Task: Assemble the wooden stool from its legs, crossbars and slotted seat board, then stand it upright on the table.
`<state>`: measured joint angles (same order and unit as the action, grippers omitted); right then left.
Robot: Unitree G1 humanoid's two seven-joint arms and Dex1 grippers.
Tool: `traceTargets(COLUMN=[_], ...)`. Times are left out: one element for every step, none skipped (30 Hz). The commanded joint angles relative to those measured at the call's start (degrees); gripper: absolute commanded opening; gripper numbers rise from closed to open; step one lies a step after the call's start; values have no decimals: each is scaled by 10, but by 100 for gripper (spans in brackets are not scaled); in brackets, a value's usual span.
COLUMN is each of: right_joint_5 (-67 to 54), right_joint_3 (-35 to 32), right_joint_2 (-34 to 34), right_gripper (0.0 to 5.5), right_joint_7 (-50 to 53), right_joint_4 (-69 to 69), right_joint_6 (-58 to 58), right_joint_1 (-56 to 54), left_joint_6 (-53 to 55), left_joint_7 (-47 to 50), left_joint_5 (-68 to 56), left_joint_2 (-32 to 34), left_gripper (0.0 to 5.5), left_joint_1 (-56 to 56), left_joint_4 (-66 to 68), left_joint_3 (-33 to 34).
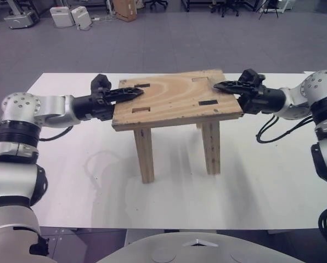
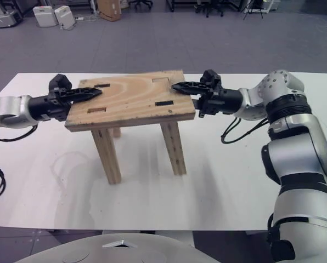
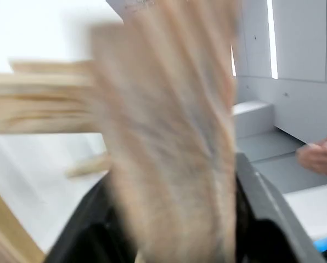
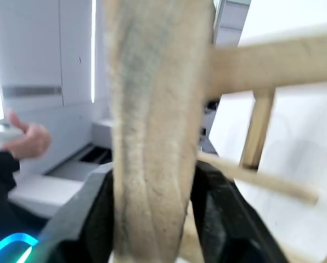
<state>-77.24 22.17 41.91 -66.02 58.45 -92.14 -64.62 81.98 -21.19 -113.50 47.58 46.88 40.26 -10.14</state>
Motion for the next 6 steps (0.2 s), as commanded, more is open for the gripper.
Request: traceTargets(right_joint_5=[7, 8, 10, 9, 5, 2], right_joint_3=[-141, -183, -225, -266, -319, -371], right_joint_2=[9, 12, 14, 17, 21, 25], right_gripper=[282, 305, 327, 340, 362, 377], right_joint_7=[140, 177, 213, 245, 279, 309], right_joint_4=[-33, -61, -97, -134, -165, -193], right_joint_6=[2, 8, 20, 34, 57, 86], right_joint_1=[62, 95, 135, 175, 217, 256], left_joint_6=[-77, -92, -105, -116, -126, -138], left_joint_7=[131, 139, 137, 122, 87, 31], left_joint_5=[32, 54, 78, 102, 133, 176], left_joint_2=[-17, -17, -15, -9, 10, 39], left_gripper=[270, 293, 315, 327, 347, 359], left_joint_1=[-99, -122, -137, -145, -161, -185], left_joint_4=[-92, -121, -143, -162, -188, -225], left_joint_3=[77, 95, 114, 134, 158, 179])
